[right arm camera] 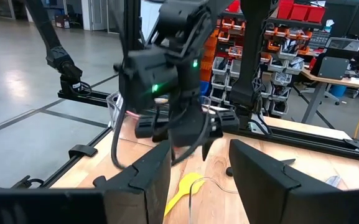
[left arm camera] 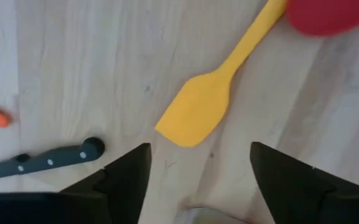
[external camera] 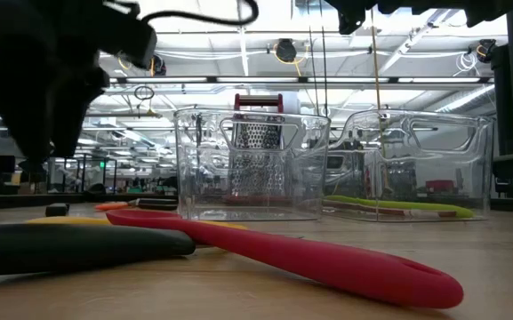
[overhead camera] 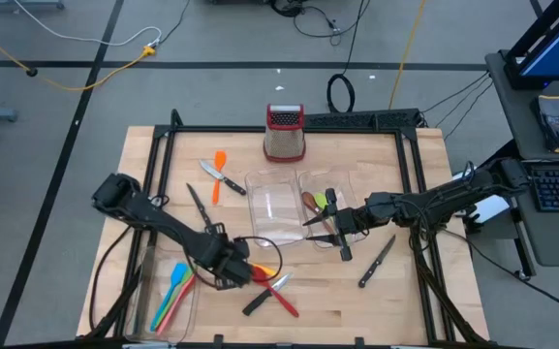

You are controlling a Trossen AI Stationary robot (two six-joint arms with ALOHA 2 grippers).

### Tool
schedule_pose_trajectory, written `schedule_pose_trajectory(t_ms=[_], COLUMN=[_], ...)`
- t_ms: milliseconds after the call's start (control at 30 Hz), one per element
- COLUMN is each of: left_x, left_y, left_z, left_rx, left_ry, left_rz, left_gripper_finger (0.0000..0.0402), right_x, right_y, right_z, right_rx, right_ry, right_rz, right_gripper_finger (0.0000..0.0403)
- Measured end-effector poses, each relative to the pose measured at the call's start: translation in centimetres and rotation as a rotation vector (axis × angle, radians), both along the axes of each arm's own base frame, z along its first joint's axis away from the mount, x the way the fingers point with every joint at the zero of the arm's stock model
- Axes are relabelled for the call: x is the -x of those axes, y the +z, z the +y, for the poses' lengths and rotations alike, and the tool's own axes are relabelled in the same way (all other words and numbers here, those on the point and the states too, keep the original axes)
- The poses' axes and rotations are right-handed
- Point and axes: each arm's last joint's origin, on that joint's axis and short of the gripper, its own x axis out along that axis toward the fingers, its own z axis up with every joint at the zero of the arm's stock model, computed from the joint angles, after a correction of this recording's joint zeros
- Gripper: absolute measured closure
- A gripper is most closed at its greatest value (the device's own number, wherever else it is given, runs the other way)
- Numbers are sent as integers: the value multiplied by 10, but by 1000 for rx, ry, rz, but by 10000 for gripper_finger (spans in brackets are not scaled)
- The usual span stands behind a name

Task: Pick & Place Kitchen Items
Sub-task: Put the yellow spatula into the left transparent bin

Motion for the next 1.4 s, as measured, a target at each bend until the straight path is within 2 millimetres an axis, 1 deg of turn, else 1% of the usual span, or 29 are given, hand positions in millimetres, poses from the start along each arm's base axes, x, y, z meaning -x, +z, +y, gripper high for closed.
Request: schedule_pose_trajectory(t_ms=[167, 300, 533, 700, 833, 967, 1133, 1400], left_x=[0, 2, 6, 4, 6, 7, 3, 7], left_y=[-9, -16, -27, -39, -48, -52, -57, -72], left_z=[-5, -7, -1, 2, 9, 14, 17, 27], left_rx=[-16, -31, -88, -50, -49, -52, -30, 69], left_ry=[-71, -100, -122, -170, -165, -165, -223, -241], left_rz=[31, 13, 15, -16, -10, -10, -48, -55], left_gripper_finger=[100, 101, 105, 105, 105, 105, 105, 106], right_x=[0, 0, 0, 0, 0, 0, 0, 0], right_y=[0, 0, 0, 0, 0, 0, 0, 0], right_z=[0, 0, 0, 0, 0, 0, 0, 0], right_rx=[0, 0, 0, 0, 0, 0, 0, 0], right_ry=[0, 0, 0, 0, 0, 0, 0, 0], right_rz=[0, 0, 0, 0, 0, 0, 0, 0], right_gripper_finger=[248, 248, 248, 248, 248, 248, 248, 248])
